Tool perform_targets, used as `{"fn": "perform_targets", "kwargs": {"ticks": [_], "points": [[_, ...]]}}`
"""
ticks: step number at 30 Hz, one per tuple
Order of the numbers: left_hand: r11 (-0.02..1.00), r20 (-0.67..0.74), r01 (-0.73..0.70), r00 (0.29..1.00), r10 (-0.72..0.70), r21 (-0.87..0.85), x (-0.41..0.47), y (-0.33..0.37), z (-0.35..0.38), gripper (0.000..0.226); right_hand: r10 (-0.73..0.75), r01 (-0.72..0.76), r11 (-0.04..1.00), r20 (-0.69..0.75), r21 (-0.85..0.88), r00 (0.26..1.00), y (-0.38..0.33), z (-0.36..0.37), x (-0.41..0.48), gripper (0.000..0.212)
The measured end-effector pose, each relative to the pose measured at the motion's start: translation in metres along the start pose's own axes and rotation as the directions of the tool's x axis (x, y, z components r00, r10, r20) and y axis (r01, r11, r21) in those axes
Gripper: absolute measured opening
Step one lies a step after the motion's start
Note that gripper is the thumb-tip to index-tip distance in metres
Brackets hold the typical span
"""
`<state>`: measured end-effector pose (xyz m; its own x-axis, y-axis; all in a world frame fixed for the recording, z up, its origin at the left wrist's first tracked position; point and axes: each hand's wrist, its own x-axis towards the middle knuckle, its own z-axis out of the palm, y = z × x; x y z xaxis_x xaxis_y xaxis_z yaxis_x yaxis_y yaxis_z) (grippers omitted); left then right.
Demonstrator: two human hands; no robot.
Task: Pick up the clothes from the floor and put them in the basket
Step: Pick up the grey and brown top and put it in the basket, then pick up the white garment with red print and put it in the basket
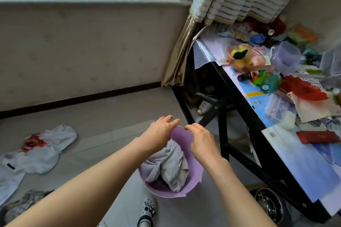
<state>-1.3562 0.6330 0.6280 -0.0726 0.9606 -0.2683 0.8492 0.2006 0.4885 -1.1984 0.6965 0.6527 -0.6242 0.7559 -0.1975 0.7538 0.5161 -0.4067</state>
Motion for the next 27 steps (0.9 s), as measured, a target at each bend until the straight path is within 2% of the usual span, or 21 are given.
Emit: {"fn": "perform_targets", "kwargs": {"ticks": [3, 5, 8, 12, 13, 20, 27], "points": [[0.981, -0.067, 0.138, 0.989, -0.13, 0.134, -0.024, -0.024, -0.018, 0.07, -0.116, 0.116, 0.993, 0.015, 0.001, 0.993, -0.027, 0.005, 0.009, 0.053], [0.956, -0.132, 0.247, 0.965, -0.227, 0.157, -0.044, -0.041, -0.028, 0.069, -0.208, 0.208, 0.978, 0.03, -0.016, 0.978, -0.049, 0.017, 0.02, 0.058], [0.898, -0.193, 0.422, 0.898, -0.396, 0.123, -0.08, -0.077, -0.04, 0.072, -0.337, 0.34, 0.939, 0.068, -0.039, 0.939, -0.101, 0.043, 0.04, 0.066], [0.798, -0.268, 0.601, 0.776, -0.571, 0.038, -0.14, -0.142, -0.059, 0.076, -0.49, 0.506, 0.859, 0.158, -0.078, 0.857, -0.192, 0.08, 0.059, 0.068], [0.764, -0.289, 0.645, 0.73, -0.619, -0.006, -0.16, -0.168, -0.065, 0.076, -0.541, 0.564, 0.822, 0.196, -0.083, 0.818, -0.223, 0.096, 0.067, 0.068], [0.573, -0.282, 0.793, 0.512, -0.811, -0.207, -0.257, -0.316, -0.099, 0.077, -0.695, 0.763, 0.64, 0.356, -0.089, 0.624, -0.394, 0.18, 0.11, 0.073], [0.47, -0.254, 0.837, 0.407, -0.877, -0.281, -0.302, -0.451, -0.123, 0.072, -0.734, 0.849, 0.52, 0.46, -0.091, 0.499, -0.524, 0.264, 0.162, 0.074]]}}
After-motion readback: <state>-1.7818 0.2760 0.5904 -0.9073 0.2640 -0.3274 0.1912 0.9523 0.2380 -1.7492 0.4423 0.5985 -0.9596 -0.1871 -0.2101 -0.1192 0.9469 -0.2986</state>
